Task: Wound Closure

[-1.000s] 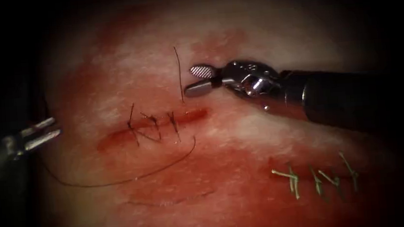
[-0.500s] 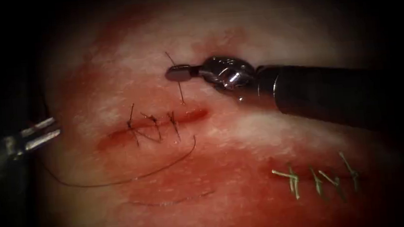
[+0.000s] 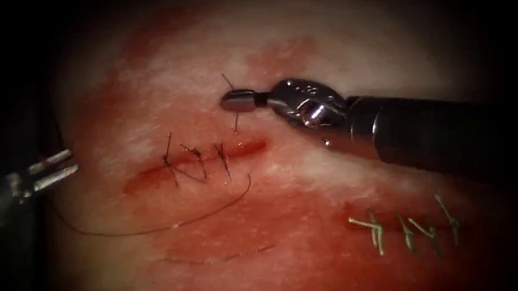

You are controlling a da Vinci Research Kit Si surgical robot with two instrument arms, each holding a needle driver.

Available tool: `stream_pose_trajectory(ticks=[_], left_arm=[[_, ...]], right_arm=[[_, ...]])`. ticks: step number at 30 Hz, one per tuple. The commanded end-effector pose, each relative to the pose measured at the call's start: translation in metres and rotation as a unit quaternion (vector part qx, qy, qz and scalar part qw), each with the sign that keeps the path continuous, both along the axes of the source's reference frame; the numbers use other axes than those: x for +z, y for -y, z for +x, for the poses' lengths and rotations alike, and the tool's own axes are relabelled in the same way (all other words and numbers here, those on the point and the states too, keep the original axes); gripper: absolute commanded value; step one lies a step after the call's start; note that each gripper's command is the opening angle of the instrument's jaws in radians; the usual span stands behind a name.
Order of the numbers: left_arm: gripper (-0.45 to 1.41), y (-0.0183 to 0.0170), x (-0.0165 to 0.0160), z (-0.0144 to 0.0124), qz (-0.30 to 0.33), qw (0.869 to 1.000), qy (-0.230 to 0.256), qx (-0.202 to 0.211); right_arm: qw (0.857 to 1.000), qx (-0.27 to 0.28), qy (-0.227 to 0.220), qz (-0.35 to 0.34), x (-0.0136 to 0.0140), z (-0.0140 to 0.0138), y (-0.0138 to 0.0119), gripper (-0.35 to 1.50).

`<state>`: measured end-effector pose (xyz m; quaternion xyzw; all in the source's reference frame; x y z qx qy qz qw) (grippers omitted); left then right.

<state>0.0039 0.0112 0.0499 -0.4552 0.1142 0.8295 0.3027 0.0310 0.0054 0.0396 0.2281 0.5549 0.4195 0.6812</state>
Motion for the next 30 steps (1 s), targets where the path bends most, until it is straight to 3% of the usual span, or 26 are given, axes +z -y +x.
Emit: stream_pose_trajectory(ticks=[1,11,12,13,14,15,16,17,18,20,28,30], left_arm=[[-0.45,-0.0005,0.0005,-0.0004,-0.001,1.0,0.0,0.0],[-0.45,-0.0003,0.0008,-0.0006,0.007,1.0,0.004,-0.004],[-0.3,-0.0005,0.0019,-0.0006,0.023,1.0,0.01,-0.01],[-0.3,-0.0005,0.0019,-0.0006,0.023,1.0,0.01,-0.01],[-0.01,-0.0006,0.0027,-0.0005,0.033,0.999,0.015,-0.023],[0.2,-0.0006,0.0032,-0.0005,0.042,0.999,0.017,-0.03],[0.2,-0.0006,0.0032,-0.0005,0.042,0.999,0.017,-0.03],[0.42,-0.0008,0.0038,-0.0005,0.047,0.998,0.018,-0.038],[0.88,-0.0009,0.0045,-0.0005,0.05,0.998,0.019,-0.043],[1.11,-0.0009,0.0049,-0.0005,0.053,0.997,0.018,-0.05],[1.18,-0.0001,0.0047,0.0,0.06,0.997,0.016,-0.047],[1.13,0.0011,0.0042,0.0011,0.072,0.997,0.019,-0.027]], right_arm=[[1.0,0.001,-0.003,-0.002,-0.0001,0.0008,-0.0004,-0.35],[1.0,0.005,-0.006,-0.011,-0.0003,0.0011,-0.0005,-0.35],[0.999,0.016,-0.017,-0.022,-0.0004,0.0012,-0.0005,0.63],[0.999,0.016,-0.017,-0.022,-0.0004,0.0012,-0.0005,0.63],[0.999,0.025,-0.025,-0.028,-0.0004,0.0012,-0.0005,0.98],[0.999,0.025,-0.025,-0.028,-0.0004,0.0012,-0.0005,1.06],[0.999,0.025,-0.025,-0.028,-0.0004,0.0012,-0.0005,1.06],[0.999,0.026,-0.023,-0.028,-0.0004,0.0011,-0.0005,1.11],[0.999,0.027,-0.02,-0.031,-0.0005,0.0009,-0.0004,1.11],[0.999,0.027,-0.02,-0.031,-0.0005,0.0007,-0.0004,1.11],[0.999,0.025,-0.014,-0.042,-0.0008,-0.0006,0.0001,1.11],[0.999,0.023,-0.014,-0.045,-0.001,-0.0009,0.0003,1.11]])
